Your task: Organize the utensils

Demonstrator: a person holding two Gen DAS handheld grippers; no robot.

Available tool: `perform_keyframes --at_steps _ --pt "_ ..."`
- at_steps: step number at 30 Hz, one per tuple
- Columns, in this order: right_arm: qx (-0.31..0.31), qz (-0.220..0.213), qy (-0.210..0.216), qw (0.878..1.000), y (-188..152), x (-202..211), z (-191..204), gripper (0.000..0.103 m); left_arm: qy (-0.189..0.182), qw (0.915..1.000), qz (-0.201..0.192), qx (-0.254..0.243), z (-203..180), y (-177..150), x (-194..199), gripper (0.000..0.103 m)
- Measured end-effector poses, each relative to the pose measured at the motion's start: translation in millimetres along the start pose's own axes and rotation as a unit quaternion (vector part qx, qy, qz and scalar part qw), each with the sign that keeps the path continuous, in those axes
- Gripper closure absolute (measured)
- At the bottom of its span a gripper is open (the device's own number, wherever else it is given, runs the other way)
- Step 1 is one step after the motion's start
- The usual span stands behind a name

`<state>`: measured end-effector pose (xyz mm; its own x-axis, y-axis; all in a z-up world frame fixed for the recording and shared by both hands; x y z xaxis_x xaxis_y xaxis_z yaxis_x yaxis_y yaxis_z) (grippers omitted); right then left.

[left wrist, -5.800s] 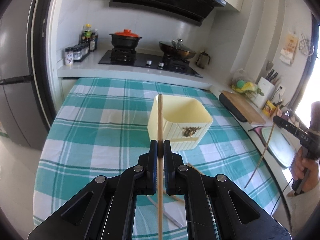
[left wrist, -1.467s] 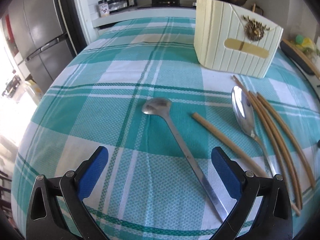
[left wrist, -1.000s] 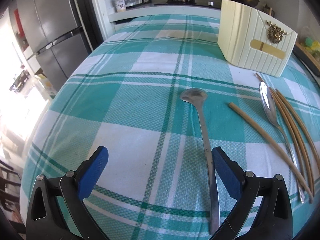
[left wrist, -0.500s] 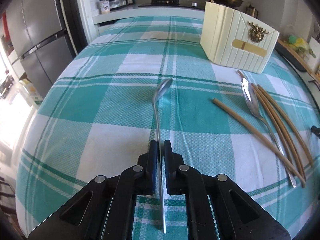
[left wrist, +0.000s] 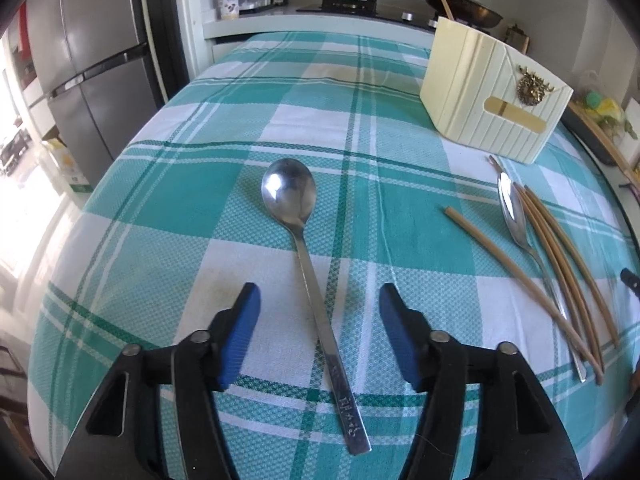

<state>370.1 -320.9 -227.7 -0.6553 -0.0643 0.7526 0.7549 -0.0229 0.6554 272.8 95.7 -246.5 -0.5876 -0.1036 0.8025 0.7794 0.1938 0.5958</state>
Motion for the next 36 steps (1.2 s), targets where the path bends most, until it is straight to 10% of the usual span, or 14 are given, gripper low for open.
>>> perform_keyframes --at_steps 7,10,18,36 --pt "0.167 0.012 0.173 0.971 13.1 23.4 93.9 0.041 0.015 0.9997 0.006 -0.017 0.9 -5.5 -4.5 0.033" --pt "0.222 0.061 0.184 0.955 11.4 11.9 116.1 0.068 0.019 0.9996 0.007 -0.018 3.7 -6.6 -4.0 0.029" --pt "0.231 0.153 0.239 0.931 4.7 -11.4 127.9 0.081 0.022 0.9996 0.004 -0.014 8.0 -10.7 -3.3 0.020" --pt "0.309 0.188 0.171 0.917 -4.0 -18.2 145.4 0.086 0.028 0.9995 0.003 -0.011 8.1 -10.9 -5.6 0.011"
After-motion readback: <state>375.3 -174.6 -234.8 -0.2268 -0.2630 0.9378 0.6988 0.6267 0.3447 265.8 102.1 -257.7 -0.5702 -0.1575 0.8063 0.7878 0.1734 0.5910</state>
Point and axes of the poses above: each gripper's, at about its wrist camera, not at the fingertips, and x roughly against the way its jaws point, z to its left, y to its top, the point moved 7 cm from there along -x, roughly the way its jaws point, and after that the axes turned 1 degree about -x, right-handed, at the moved point
